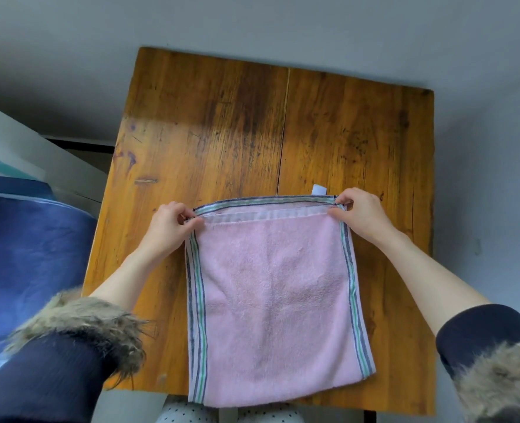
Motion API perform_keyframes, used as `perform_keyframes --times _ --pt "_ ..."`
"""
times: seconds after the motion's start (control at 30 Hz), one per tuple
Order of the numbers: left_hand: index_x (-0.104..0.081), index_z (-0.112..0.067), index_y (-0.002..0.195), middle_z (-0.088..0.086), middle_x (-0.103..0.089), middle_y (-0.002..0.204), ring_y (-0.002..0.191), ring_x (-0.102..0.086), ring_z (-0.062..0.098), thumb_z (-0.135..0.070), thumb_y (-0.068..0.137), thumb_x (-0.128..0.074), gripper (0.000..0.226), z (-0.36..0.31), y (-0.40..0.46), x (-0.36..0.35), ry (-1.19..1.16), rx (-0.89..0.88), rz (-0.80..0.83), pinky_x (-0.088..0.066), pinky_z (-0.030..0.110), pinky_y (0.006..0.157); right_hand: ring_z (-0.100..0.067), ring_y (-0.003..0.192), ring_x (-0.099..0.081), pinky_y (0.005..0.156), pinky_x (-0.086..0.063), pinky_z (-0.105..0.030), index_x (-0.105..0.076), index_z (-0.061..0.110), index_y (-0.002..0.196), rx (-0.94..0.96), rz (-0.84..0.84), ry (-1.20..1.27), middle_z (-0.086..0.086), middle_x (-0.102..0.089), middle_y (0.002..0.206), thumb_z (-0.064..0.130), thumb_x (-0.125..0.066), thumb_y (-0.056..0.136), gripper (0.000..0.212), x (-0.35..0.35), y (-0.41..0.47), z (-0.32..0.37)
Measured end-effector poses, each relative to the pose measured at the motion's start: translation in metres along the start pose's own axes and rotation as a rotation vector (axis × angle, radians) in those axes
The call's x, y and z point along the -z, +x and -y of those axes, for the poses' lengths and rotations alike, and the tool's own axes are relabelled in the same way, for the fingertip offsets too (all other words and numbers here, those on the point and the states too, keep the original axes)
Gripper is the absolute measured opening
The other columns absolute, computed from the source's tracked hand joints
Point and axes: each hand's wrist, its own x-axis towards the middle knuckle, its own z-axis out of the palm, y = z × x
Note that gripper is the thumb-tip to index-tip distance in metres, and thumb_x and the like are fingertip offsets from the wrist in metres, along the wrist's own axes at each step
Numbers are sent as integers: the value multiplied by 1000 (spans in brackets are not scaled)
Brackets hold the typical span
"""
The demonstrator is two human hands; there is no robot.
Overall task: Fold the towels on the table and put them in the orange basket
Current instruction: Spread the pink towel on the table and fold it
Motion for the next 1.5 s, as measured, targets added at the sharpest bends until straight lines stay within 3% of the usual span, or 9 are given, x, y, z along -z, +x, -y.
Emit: perform_keyframes --times 0.1,0.2,0.53,0.7,0.83,0.93,1.03,1.3,1.5 --pt "-67 -12 79 3 -64 80 74 -55 15 -27 83 -67 16 -9 -6 23 -258 114 57 -43 28 65 -17 83 -54 64 -41 -21 -62 13 84 -57 -3 128 -1 -60 86 24 -67 84 12 17 -9 1" --pt "-69 -8 84 7 -68 86 82 -60 16 -28 84 -67 20 -23 -12 52 -429 137 117 -49 31 75 -15 82 -56 66 -45 -23 -65 14 85 -117 22 245 -1 -62 84 25 -67 84 11 43 -20 7" --pt "-70 -13 72 -2 -68 73 66 -58 5 -26 76 -75 15 -84 -25 158 -348 -187 -55 -46 12 60 -16 78 -57 70 -47 -28 -58 20 71 -7 -196 287 -2 -62 79 18 -70 82 16 127 -94 74" --pt "-67 -23 69 -21 -67 68 62 -59 -6 -9 74 -76 17 -111 -34 219 -301 -436 -90 -44 6 64 -18 78 -57 78 -45 -34 -62 24 69 69 -308 294 3 -62 75 9 -72 79 20 166 -130 109" --pt "-67 -21 72 -10 -66 70 64 -59 -5 3 76 -71 24 -135 -45 263 -287 -556 -125 -44 5 66 -16 69 -50 65 -40 -21 -56 16 67 102 -375 321 -2 -57 69 1 -72 77 23 194 -152 142" --pt "-69 -13 77 2 -64 82 65 -60 -6 2 79 -69 15 -150 -57 287 -285 -593 -164 -45 4 67 -18 65 -50 63 -39 -28 -54 17 63 138 -474 231 -8 -63 73 8 -78 73 27 213 -162 161" --pt "-70 -14 79 0 -66 83 67 -61 -7 -4 80 -70 9 -161 -66 304 -300 -592 -204 -44 3 68 -22 72 -58 71 -44 -30 -54 19 62 171 -539 199 -11 -68 82 12 -79 72 28 233 -169 177" --pt "-70 -20 83 -17 -71 71 67 -62 -6 -4 82 -67 16 -170 -84 336 -508 -525 -264 -46 4 67 -24 86 -62 98 -46 -39 -65 6 79 275 -476 744 -10 -67 84 3 -65 83 5 261 -178 200" --pt "-70 -19 79 -17 -70 67 64 -62 -7 -4 80 -69 15 -171 -88 344 -446 -528 -290 -44 1 63 -20 81 -63 87 -50 -29 -64 11 76 270 -519 656 -6 -68 83 4 -67 82 10 259 -174 207"
